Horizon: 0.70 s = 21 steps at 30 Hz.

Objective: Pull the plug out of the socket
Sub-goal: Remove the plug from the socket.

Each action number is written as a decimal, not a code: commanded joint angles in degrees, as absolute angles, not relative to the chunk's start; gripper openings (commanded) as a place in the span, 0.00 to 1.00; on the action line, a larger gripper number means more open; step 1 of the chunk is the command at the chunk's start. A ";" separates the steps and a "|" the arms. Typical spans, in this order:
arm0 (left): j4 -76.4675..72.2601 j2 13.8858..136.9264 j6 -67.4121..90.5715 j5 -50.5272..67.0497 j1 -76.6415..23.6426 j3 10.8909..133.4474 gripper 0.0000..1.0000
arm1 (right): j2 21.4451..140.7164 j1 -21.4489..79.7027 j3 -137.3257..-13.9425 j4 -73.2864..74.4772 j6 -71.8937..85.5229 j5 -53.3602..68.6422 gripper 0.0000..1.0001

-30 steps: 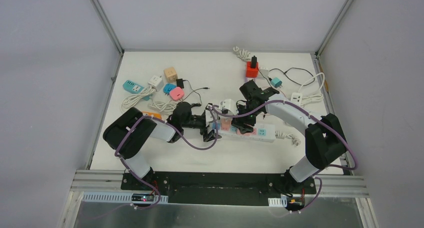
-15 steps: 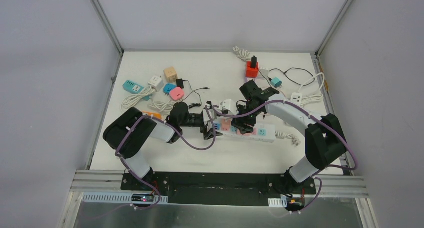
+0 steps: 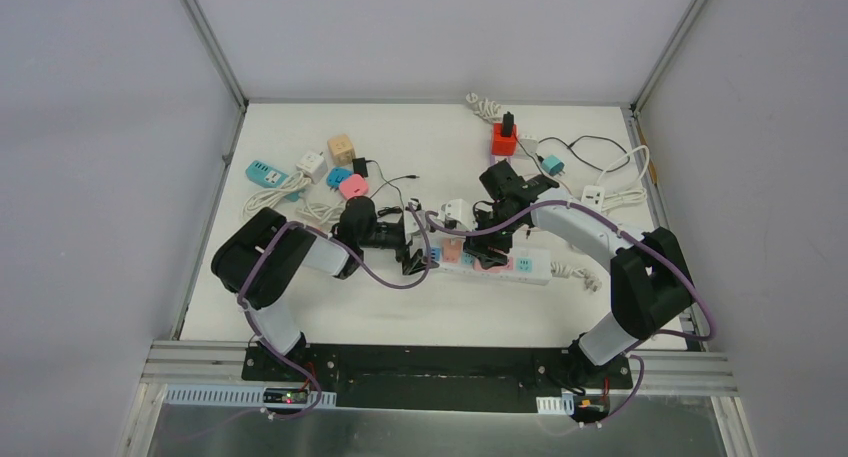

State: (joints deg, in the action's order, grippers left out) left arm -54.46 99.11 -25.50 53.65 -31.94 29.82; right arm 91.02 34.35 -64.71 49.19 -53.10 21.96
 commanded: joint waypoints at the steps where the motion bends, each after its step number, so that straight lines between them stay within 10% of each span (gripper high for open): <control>1: -52.26 99.69 -24.54 59.25 -31.59 32.94 0.94 | 89.32 34.19 -66.18 51.82 -53.62 24.71 0.00; 21: -40.58 100.62 -36.91 50.44 -39.19 33.43 0.88 | 88.23 32.63 -65.54 53.03 -56.39 25.84 0.00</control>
